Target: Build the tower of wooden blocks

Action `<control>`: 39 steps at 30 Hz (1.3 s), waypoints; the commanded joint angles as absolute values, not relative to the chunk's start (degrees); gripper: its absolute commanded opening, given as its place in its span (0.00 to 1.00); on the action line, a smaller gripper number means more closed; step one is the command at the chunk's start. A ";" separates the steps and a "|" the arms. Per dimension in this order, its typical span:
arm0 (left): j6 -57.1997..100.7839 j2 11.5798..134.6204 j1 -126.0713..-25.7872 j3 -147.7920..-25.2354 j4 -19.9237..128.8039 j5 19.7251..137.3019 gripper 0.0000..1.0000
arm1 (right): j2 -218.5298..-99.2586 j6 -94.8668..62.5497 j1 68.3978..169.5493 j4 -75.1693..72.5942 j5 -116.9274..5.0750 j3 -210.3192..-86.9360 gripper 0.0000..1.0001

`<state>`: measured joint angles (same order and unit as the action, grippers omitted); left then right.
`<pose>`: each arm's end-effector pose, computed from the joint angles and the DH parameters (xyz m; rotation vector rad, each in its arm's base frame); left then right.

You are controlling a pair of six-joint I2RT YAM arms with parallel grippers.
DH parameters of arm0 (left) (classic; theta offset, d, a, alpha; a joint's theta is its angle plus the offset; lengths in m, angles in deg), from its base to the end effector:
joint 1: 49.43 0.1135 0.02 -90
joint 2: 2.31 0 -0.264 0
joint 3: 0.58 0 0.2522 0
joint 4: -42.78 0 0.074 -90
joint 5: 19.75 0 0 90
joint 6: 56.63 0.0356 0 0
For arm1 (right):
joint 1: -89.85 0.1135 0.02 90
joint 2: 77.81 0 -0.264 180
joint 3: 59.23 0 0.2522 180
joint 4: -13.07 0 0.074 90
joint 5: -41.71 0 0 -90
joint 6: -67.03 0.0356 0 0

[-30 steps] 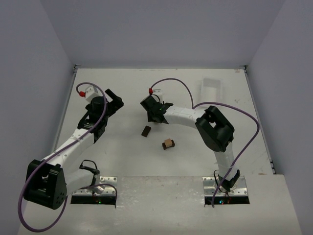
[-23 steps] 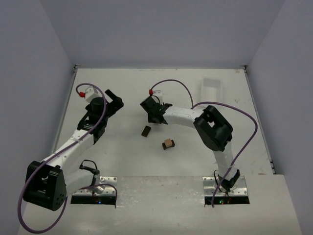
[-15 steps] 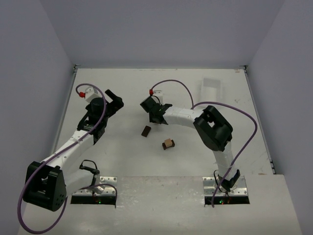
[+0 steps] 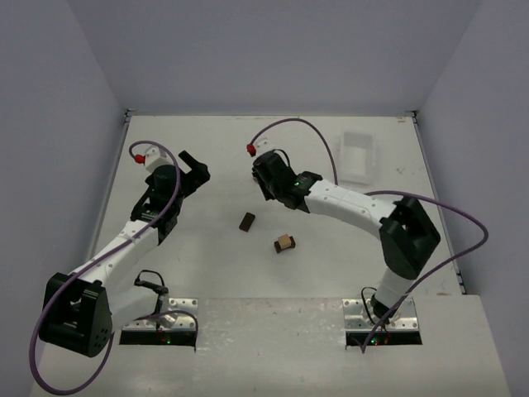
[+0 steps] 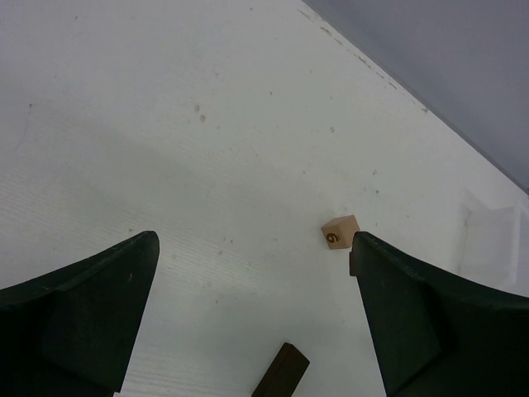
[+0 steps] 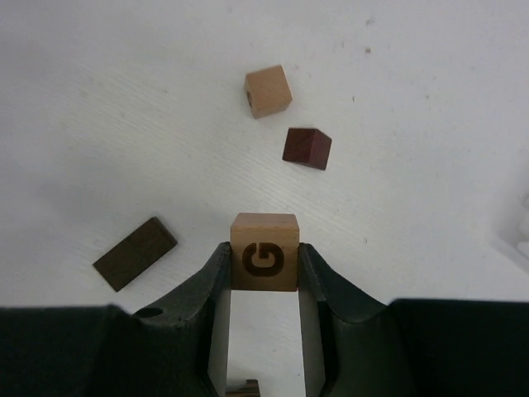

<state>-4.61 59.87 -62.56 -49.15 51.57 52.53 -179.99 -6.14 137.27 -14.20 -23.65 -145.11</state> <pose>0.2378 -0.0443 0.2465 -0.6159 1.8535 -0.2878 0.2781 0.2807 0.2275 -0.3885 2.2158 0.0966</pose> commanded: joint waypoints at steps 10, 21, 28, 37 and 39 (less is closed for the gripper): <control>-3.91 59.51 -62.44 -49.29 48.11 53.47 1.00 | -157.26 -2.21 137.66 -29.96 -38.47 -130.34 0.15; -3.98 60.10 -62.44 -49.33 47.58 54.08 1.00 | -153.05 -2.75 139.93 -22.77 -38.00 -122.94 0.12; -3.89 60.44 -62.52 -49.51 47.67 54.08 1.00 | -153.68 -2.81 143.87 -21.99 -34.86 -123.49 0.12; -3.89 60.62 -62.52 -49.67 47.67 54.34 1.00 | -154.89 -1.62 145.91 -18.63 -31.76 -121.86 0.14; -3.81 60.62 -62.44 -49.51 47.67 54.34 1.00 | -155.73 -1.86 146.09 -18.27 -31.85 -122.03 0.15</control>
<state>-4.34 60.70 -62.55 -49.15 50.70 54.05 -154.62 -2.38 145.45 -22.09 -33.84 -122.05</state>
